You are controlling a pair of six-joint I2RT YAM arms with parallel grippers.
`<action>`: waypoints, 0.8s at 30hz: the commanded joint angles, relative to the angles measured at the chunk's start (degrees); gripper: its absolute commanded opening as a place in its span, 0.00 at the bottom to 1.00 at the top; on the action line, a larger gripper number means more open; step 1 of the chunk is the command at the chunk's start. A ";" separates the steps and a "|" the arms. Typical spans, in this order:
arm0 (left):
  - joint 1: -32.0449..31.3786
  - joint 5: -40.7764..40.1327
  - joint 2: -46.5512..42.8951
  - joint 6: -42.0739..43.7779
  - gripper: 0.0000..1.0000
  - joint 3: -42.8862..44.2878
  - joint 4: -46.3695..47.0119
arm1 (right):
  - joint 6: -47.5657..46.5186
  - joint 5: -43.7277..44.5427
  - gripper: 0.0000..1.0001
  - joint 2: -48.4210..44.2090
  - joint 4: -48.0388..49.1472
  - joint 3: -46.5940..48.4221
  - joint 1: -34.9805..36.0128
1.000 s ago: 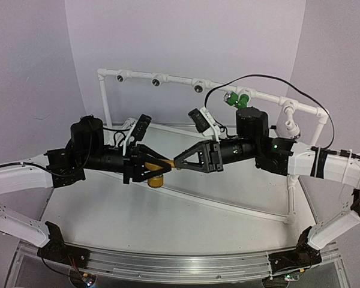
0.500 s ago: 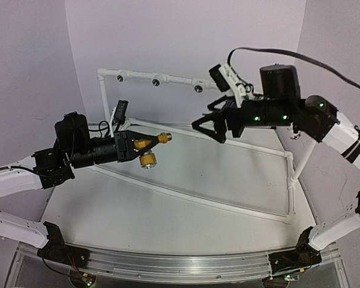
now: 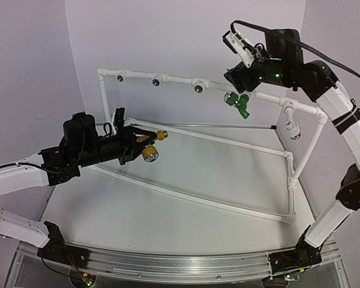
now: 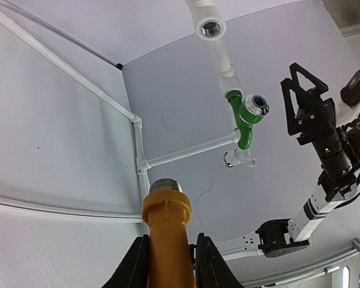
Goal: Install the water faucets
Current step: Move the pipe with the faucet installed to the center of the board.
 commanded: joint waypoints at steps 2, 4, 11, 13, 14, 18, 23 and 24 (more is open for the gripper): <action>0.50 -1.43 2.31 -5.05 0.00 2.42 1.76 | -4.58 1.71 0.97 0.70 -3.55 2.41 -9.41; 0.57 -1.22 3.24 -5.82 0.00 2.81 1.81 | -5.57 0.03 0.98 0.29 -5.06 1.75 -11.82; 1.92 1.39 7.04 -7.25 0.00 5.60 1.89 | -12.50 -3.49 0.98 -4.10 -10.49 -3.03 -15.52; 2.67 2.58 8.15 -7.76 0.00 6.71 1.97 | -16.05 -4.78 0.98 -4.82 -12.12 -5.11 -15.84; 3.11 3.16 8.60 -8.24 0.00 7.10 2.04 | -17.70 -5.02 0.98 -4.91 -12.24 -6.03 -15.98; 5.14 5.99 9.64 -13.91 0.00 7.21 3.83 | -22.36 -4.67 0.94 -2.47 -11.28 -6.77 -16.83; 7.93 10.65 11.49 -31.66 0.00 1.28 16.08 | -25.70 -6.97 0.90 2.30 -11.34 -2.34 -17.69; 8.08 11.09 12.13 -38.79 0.00 -1.20 20.95 | -26.19 -8.04 0.88 2.96 -11.65 -1.74 -17.69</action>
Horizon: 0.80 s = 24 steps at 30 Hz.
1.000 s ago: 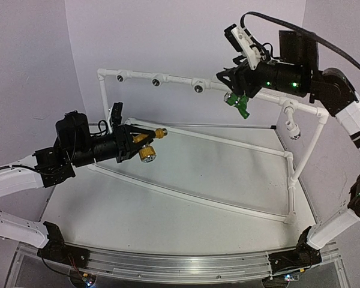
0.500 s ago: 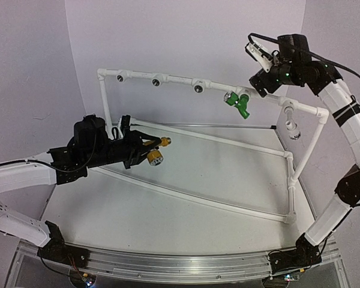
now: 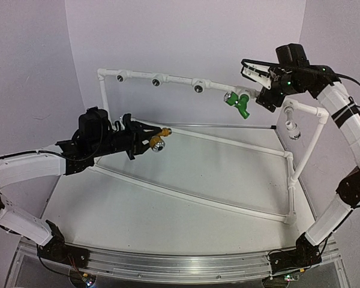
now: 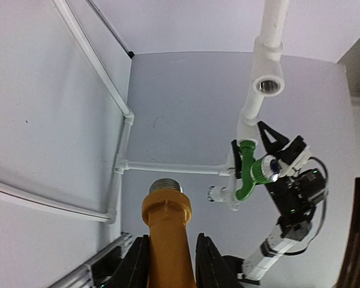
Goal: Install the water faucets
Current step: Move the pipe with the faucet installed to the center of the board.
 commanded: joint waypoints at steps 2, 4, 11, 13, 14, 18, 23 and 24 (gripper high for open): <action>1.49 5.16 3.21 -32.39 0.00 -8.67 24.70 | -4.72 -4.75 0.86 3.93 -0.18 4.00 -0.48; 1.50 5.81 4.80 -39.74 0.00 -10.20 30.10 | -4.38 -5.21 0.81 4.48 -0.38 3.80 -0.45; 1.50 3.92 5.06 -44.97 0.00 -8.24 31.55 | 1.28 -9.69 0.31 5.60 -0.69 4.35 1.13; 1.48 2.54 5.04 -45.12 0.00 -7.58 31.54 | 3.97 -8.57 0.24 6.17 0.77 4.25 3.47; 1.49 1.72 4.94 -44.90 0.00 -7.34 31.55 | 5.41 -8.21 0.20 6.86 1.26 4.72 4.19; 1.50 -2.63 4.48 -43.81 0.00 -6.18 31.77 | 13.15 -6.38 0.00 9.98 1.88 8.13 7.29; 1.53 -7.43 3.77 -41.18 0.00 -4.02 33.16 | 25.61 1.23 0.00 13.46 3.37 11.87 9.99; 1.58 -8.26 3.49 -40.51 0.00 -3.52 33.20 | 27.68 2.64 0.00 14.08 3.10 12.52 10.54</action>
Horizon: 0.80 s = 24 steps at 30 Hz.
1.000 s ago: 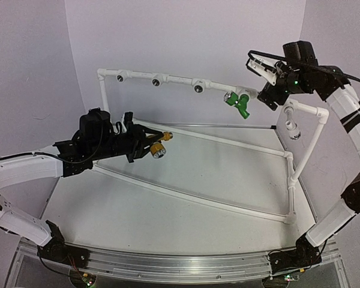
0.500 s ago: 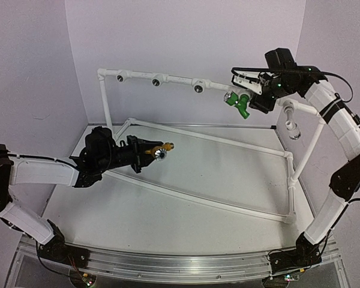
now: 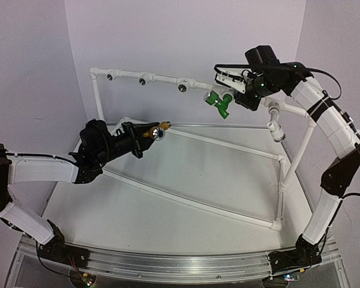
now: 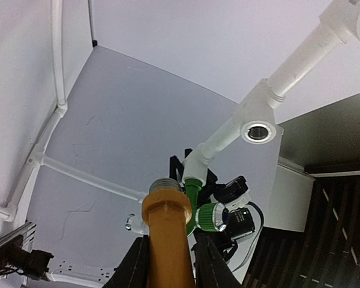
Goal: Install the water faucets
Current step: Move the pipe with the faucet installed to the center of the board.
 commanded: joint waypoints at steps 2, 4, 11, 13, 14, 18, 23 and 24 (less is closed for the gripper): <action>0.09 -6.59 -3.04 -8.61 0.00 5.61 5.62 | 26.14 3.59 0.00 3.56 6.69 3.38 3.56; 0.10 -7.54 -2.80 -8.63 0.00 6.56 5.60 | 27.63 3.23 0.00 3.74 6.76 2.30 4.06; 0.08 -8.71 0.56 -8.61 0.00 10.84 5.54 | 35.13 4.78 0.00 3.38 6.63 -0.97 5.87; -0.06 -8.44 1.80 -8.46 0.00 11.88 5.56 | 39.61 7.14 0.00 3.50 6.83 -1.90 6.50; -0.08 -8.22 2.49 -8.73 0.00 12.24 5.59 | 41.08 7.56 0.00 3.82 6.90 -1.94 6.61; -0.13 -9.88 4.80 -6.03 0.00 14.58 5.61 | 44.49 5.76 0.00 5.39 6.76 0.42 6.70; -1.14 -12.46 6.33 -2.12 0.00 13.29 9.84 | 45.45 1.86 0.00 4.02 7.38 -1.68 6.67; -1.19 -12.19 5.94 -0.56 0.00 12.95 10.80 | 45.75 1.34 0.00 3.19 7.75 -2.94 6.63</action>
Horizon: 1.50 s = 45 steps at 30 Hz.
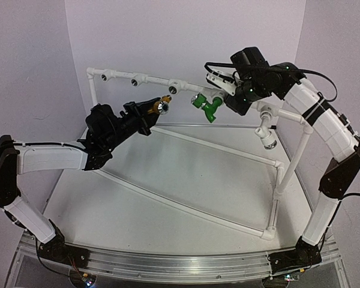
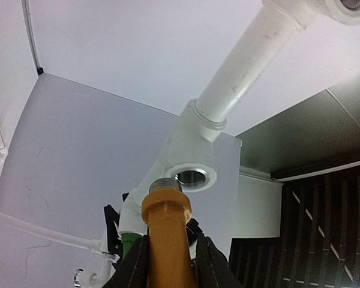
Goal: Install the water faucets
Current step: Move the pipe with the faucet installed to the center of the board, then hold the pipe with the faucet installed at the center of the board, then screw the water faucet onto the adaptor.
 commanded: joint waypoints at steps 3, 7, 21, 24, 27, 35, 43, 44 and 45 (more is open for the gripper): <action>-3.69 -7.38 -4.80 2.51 0.00 -1.59 7.44 | 35.51 -9.31 0.00 1.50 9.58 -3.58 -0.63; -10.92 -23.58 -8.33 7.15 0.00 -1.27 5.98 | 41.22 -7.56 0.00 -2.12 10.42 -8.01 -0.64; -14.88 -30.15 -4.77 8.19 0.00 -0.55 5.52 | 42.55 -13.08 0.00 -2.83 10.95 -8.47 -0.64; -14.20 -28.70 -5.02 7.70 0.00 -1.26 5.33 | 40.85 -15.41 0.00 -2.88 10.95 -8.41 -0.58; -13.21 -26.62 -4.37 6.03 0.00 -1.10 4.39 | 36.57 -17.78 0.00 -3.28 10.37 -9.93 -0.57; -11.02 -23.35 -5.58 5.38 0.00 -1.78 2.66 | 28.34 -18.22 0.00 -6.58 9.79 -14.87 -0.61; -10.86 -23.00 -5.34 5.04 0.00 -0.26 0.59 | 29.35 -18.71 0.00 -5.30 9.18 -12.85 -0.64; -10.91 -22.90 -5.17 4.94 0.00 -0.17 0.59 | 29.50 -18.98 0.00 -5.10 9.14 -12.70 -0.65; -10.88 -23.00 -5.20 5.00 0.00 -0.16 0.57 | 29.67 -19.29 0.00 -4.95 9.09 -12.56 -0.65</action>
